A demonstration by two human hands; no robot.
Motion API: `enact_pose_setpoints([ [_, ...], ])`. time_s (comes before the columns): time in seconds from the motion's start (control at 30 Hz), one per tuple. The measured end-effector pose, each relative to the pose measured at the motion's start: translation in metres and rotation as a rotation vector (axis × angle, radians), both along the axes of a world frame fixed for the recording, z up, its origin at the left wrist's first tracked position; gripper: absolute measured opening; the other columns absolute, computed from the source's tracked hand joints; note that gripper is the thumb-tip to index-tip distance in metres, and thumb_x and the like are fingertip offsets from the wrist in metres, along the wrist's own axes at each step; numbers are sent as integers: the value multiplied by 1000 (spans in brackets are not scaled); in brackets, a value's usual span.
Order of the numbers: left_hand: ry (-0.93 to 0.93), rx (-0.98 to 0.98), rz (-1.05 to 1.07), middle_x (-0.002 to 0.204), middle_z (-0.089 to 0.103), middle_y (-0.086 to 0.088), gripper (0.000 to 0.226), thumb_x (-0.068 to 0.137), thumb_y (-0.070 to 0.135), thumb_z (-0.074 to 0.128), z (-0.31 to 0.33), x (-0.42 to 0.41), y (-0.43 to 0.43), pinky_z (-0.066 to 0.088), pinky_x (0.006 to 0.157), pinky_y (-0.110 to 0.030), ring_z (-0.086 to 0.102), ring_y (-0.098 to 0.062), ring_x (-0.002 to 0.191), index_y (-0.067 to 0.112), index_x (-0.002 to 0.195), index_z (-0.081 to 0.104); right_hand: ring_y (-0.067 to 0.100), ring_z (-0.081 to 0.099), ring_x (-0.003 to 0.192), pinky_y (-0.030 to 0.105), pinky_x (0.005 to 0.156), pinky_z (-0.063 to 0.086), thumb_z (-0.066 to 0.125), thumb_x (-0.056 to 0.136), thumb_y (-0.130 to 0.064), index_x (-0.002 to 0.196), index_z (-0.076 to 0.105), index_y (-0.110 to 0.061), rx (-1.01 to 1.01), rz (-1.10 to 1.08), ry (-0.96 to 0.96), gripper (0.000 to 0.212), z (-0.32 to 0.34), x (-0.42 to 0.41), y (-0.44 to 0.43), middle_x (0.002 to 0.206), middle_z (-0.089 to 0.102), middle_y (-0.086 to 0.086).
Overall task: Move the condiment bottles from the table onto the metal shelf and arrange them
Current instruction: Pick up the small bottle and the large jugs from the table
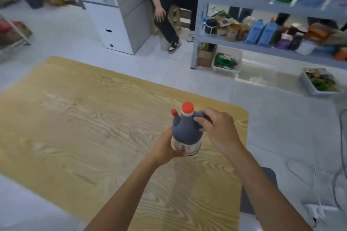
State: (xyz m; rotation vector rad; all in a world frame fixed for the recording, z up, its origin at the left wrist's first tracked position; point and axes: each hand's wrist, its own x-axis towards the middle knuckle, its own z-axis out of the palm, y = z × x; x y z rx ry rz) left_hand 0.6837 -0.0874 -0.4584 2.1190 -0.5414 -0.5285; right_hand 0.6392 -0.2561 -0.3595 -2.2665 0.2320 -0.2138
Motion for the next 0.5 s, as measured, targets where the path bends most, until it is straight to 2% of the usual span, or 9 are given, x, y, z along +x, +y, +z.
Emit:
enact_pose_setpoints([
  [0.03,33,-54,36,118,51,19,76,65,11,85,9,-6,9,39,82,-3,52,14,101,34,122,40,25,65,69,47,66,54,62,88,-17,79,63,-12,13,46,-24,11,11,0,8,71,67,5],
  [0.1,72,-115,126,116,49,26,78,66,10,85,22,-17,33,38,78,1,47,25,99,30,126,40,22,65,68,44,65,55,62,88,-16,82,65,-13,18,137,-53,8,30,1,28,71,66,3],
  [0.2,62,-163,265,119,50,34,83,62,15,87,37,-36,80,41,86,-5,50,16,107,31,130,42,24,65,67,38,63,57,63,87,-12,78,63,-15,72,257,-106,9,55,2,70,69,63,1],
  [0.27,22,-162,360,120,51,34,85,60,20,89,50,-52,116,43,93,-14,51,13,109,31,132,44,23,64,65,30,59,56,64,86,-11,75,62,-15,105,347,-133,12,70,1,105,66,62,0],
  [0.33,-13,-175,454,118,54,34,87,59,21,90,64,-72,157,47,94,-23,53,11,109,26,134,45,21,63,64,30,58,57,64,86,-11,79,66,-11,138,454,-159,7,84,-3,148,66,62,-1],
  [0.4,-53,-192,544,116,56,34,86,59,22,89,80,-95,201,48,94,-25,53,11,108,25,133,45,17,62,63,30,57,57,64,87,-10,83,67,-10,163,556,-190,5,98,-10,197,66,62,-3],
  [0.5,-115,-206,671,119,56,32,83,62,26,88,107,-138,276,46,95,-20,54,8,111,31,131,43,11,62,58,22,52,54,62,87,-10,85,68,-9,205,708,-244,6,123,-26,276,71,66,5],
])
